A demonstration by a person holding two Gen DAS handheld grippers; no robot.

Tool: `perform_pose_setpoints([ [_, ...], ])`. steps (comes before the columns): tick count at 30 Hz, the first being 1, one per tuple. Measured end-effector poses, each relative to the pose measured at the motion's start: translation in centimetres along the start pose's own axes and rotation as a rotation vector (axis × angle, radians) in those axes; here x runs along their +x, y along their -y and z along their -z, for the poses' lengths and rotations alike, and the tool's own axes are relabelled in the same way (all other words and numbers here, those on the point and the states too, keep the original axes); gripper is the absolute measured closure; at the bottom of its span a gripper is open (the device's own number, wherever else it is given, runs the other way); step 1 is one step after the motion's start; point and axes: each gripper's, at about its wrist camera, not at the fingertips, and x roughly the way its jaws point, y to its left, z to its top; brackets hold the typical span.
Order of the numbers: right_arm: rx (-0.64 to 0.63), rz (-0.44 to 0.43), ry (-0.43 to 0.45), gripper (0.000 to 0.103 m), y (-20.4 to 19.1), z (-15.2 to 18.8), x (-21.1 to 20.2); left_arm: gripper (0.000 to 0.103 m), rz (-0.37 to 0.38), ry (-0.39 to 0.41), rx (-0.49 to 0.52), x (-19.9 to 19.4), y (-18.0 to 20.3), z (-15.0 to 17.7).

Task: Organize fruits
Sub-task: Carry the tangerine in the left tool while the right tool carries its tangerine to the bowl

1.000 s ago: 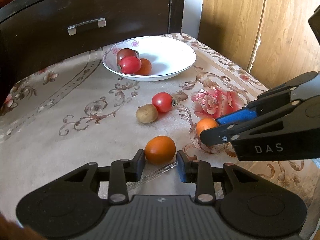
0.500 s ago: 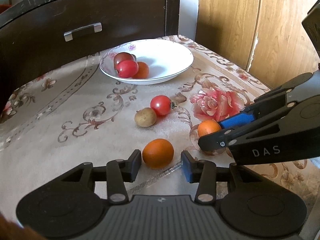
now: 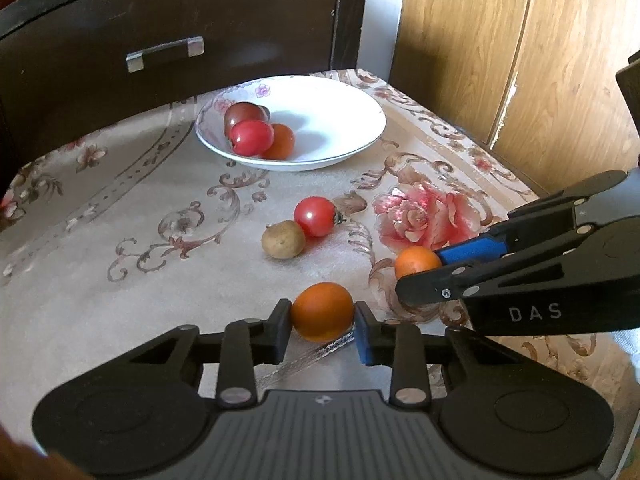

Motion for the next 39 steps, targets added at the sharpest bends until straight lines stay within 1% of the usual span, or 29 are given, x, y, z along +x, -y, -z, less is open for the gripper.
perform_pose_setpoints([
  [9, 0.025, -0.013, 0.047, 0.084, 0.4, -1.1, -1.0, 0.063, 0.005, 0.029, -0.026, -0.4, -0.1, -1.2],
  [13, 0.032, -0.015, 0.063, 0.084, 0.7, -1.4, -1.3, 0.063, -0.003, 0.043, -0.021, -0.4, 0.0, -1.9],
  [24, 0.054, 0.002, 0.157, 0.083, 2.4, -5.2, -2.0, 0.063, -0.034, 0.126, -0.024, -0.1, -0.5, -6.3],
  [31, 0.04, 0.005, 0.172, 0.083, 4.1, -6.8, -1.1, 0.064, -0.052, 0.127, -0.033, 1.6, -0.7, -8.3],
  [34, 0.025, 0.005, 0.173, 0.083, 4.8, -7.3, -0.5, 0.064, -0.055, 0.122, -0.024, 2.5, -0.5, -8.8],
  [36, 0.012, -0.021, 0.175, 0.083, 4.8, -7.8, 0.0, 0.063, -0.034, 0.121, -0.013, 2.9, 0.1, -9.0],
  [38, -0.023, -0.007, 0.184, 0.083, 4.3, -8.1, 0.2, 0.063, -0.073, 0.123, 0.046, 3.3, 1.3, -9.2],
  [39, -0.036, -0.003, 0.189, 0.083, 4.2, -8.2, 0.2, 0.063, -0.081, 0.127, 0.068, 3.5, 1.6, -9.3],
])
